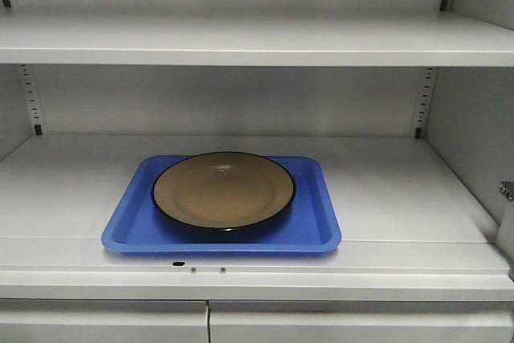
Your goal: Place disk in tray to left cabinet
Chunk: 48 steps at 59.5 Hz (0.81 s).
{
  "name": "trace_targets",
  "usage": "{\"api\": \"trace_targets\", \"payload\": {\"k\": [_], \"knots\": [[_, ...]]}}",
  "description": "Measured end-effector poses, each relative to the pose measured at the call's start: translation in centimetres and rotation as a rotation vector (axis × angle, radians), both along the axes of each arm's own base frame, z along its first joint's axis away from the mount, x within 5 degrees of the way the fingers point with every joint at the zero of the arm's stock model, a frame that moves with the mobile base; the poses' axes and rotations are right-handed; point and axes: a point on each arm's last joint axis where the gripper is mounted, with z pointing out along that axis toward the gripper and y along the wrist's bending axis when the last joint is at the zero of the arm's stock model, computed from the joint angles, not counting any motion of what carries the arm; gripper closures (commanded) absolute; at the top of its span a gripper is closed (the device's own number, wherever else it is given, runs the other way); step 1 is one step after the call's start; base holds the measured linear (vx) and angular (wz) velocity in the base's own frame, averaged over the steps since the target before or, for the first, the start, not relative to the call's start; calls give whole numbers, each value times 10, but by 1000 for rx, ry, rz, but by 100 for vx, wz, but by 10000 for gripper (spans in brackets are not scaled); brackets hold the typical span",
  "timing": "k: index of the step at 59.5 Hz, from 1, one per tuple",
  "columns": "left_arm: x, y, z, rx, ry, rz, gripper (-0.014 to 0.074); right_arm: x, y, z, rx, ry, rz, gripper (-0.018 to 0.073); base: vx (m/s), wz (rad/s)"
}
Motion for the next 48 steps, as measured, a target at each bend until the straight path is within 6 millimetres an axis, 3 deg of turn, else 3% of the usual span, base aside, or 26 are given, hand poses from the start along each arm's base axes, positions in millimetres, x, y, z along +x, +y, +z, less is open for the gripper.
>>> {"api": "trace_targets", "payload": {"k": [48], "knots": [[0,0,0,1,0,0,603,0,1,-1,0,8,10,565,0,0]]}}
